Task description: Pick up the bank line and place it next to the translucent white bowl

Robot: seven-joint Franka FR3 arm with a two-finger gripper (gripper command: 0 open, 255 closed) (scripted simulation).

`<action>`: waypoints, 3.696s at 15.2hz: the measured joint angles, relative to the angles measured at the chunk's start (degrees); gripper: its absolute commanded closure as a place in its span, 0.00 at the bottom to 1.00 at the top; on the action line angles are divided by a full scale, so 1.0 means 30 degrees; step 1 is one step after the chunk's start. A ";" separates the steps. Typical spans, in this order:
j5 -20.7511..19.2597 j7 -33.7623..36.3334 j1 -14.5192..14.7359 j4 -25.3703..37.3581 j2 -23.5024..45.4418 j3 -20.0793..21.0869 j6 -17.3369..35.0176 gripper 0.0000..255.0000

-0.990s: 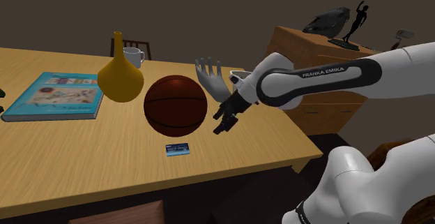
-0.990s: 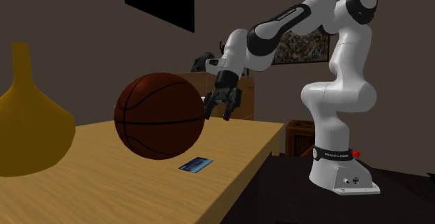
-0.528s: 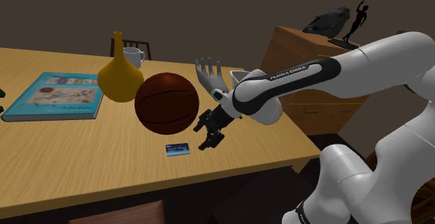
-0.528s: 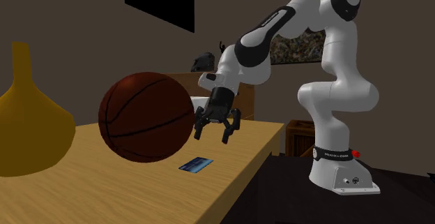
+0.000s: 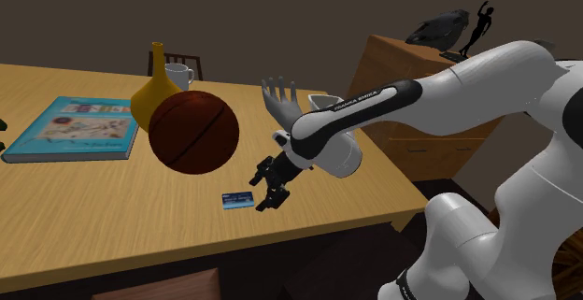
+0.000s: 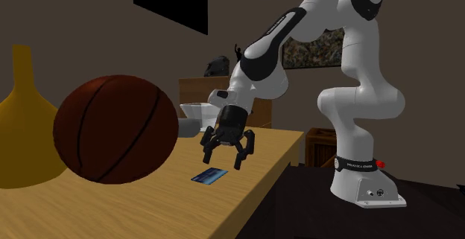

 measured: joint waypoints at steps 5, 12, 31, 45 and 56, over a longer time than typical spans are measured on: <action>0.0270 -0.0187 0.0087 0.0052 0.0132 -0.0020 0.0027 0.00; 0.0033 0.0123 0.0046 0.0122 -0.0083 0.0071 0.0081 1.00; -0.7010 0.6603 -0.2857 -0.0004 -0.3331 0.2285 -0.1748 1.00; -1.0383 1.0204 -0.4831 0.1553 -0.5391 0.3900 -0.4957 1.00; -1.1753 1.2023 -0.5589 0.3429 -0.6363 0.4621 -0.7602 1.00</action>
